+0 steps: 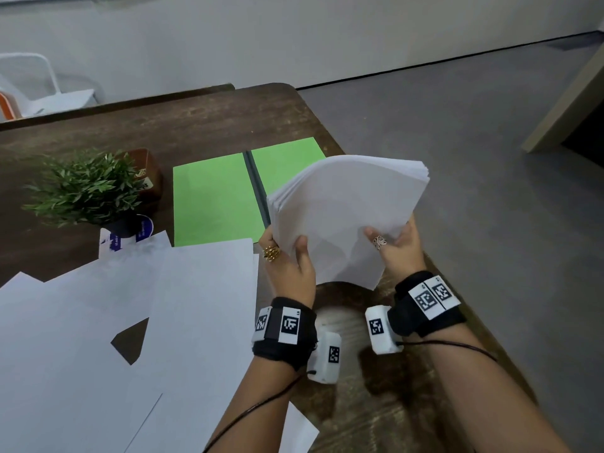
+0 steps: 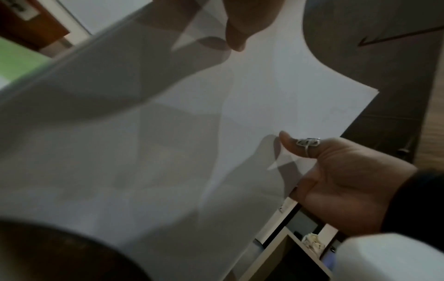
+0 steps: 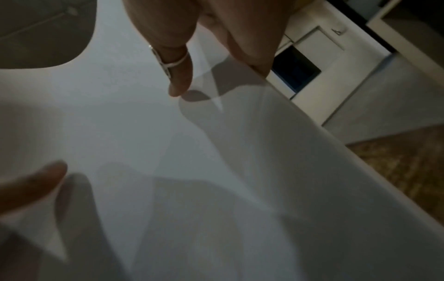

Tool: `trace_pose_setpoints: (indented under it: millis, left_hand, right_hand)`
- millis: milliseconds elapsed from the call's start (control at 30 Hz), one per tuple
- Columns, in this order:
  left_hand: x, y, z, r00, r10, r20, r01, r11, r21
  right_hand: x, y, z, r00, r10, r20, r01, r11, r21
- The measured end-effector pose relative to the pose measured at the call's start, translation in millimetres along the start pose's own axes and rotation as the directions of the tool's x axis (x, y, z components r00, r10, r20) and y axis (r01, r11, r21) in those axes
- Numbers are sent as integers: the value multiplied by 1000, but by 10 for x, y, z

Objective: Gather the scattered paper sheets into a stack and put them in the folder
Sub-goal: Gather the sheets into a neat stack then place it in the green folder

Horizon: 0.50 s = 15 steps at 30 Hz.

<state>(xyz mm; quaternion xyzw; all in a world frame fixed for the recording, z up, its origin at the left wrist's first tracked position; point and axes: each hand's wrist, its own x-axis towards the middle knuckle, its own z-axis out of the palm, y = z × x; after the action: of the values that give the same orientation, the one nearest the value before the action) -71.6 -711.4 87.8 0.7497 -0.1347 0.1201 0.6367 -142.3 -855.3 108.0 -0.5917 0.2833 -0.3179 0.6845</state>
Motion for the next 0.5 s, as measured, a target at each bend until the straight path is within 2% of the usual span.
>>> trace_pose_setpoints:
  millis: [100,233,400,500]
  left_hand:
    - [-106,-217,-18,992,-118,54,115,991,62]
    - [-106,-405,-75,941,-307,142,295,950,98]
    - [78,-312,-33,949,-286,135,252,941,225]
    - [39,-243,-30,915,-359,186,288,902,322]
  right_hand:
    - [75,237,-82,999,21,38,-14,987,-163]
    - [144,548,-167,994,102,43,-77,914,-399]
    - [266,491,-193,997,44,66,-5,864,-504]
    - [311,442,-242,998,35,47,3,774,-634]
